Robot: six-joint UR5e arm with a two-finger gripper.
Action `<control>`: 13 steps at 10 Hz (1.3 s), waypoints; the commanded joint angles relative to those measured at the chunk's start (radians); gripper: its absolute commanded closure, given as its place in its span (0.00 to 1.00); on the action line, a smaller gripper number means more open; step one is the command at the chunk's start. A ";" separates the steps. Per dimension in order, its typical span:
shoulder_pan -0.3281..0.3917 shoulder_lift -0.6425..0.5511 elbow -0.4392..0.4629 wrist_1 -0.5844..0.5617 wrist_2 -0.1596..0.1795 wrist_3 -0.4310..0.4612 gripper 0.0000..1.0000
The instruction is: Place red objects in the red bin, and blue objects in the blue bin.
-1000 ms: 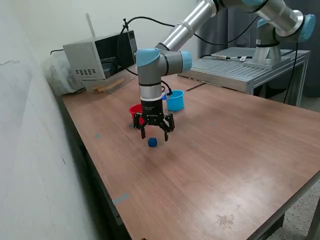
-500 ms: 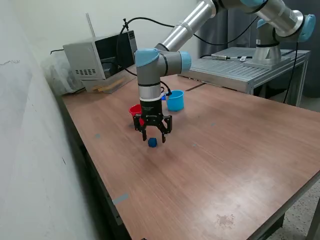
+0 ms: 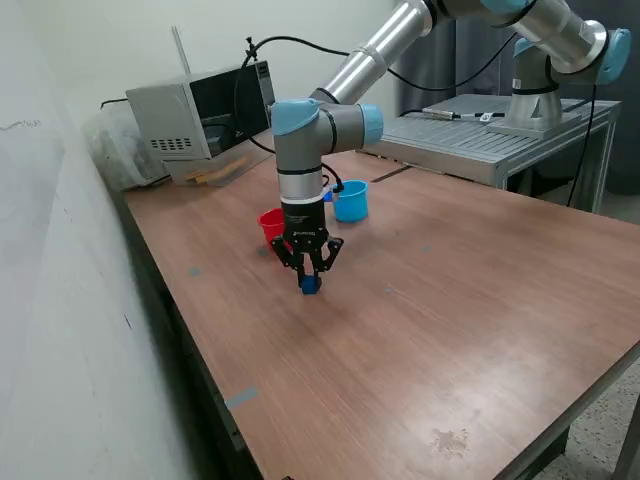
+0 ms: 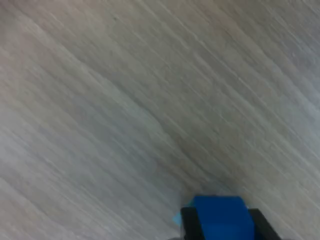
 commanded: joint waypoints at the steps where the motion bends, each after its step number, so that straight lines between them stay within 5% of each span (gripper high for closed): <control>1: -0.001 0.001 0.001 -0.003 -0.010 -0.002 1.00; 4: -0.001 -0.092 0.040 0.006 -0.049 0.015 1.00; 7: -0.012 -0.282 0.254 0.010 -0.083 0.114 1.00; 9: -0.023 -0.400 0.399 0.011 -0.151 0.150 1.00; 13: -0.113 -0.589 0.637 0.010 -0.156 0.152 1.00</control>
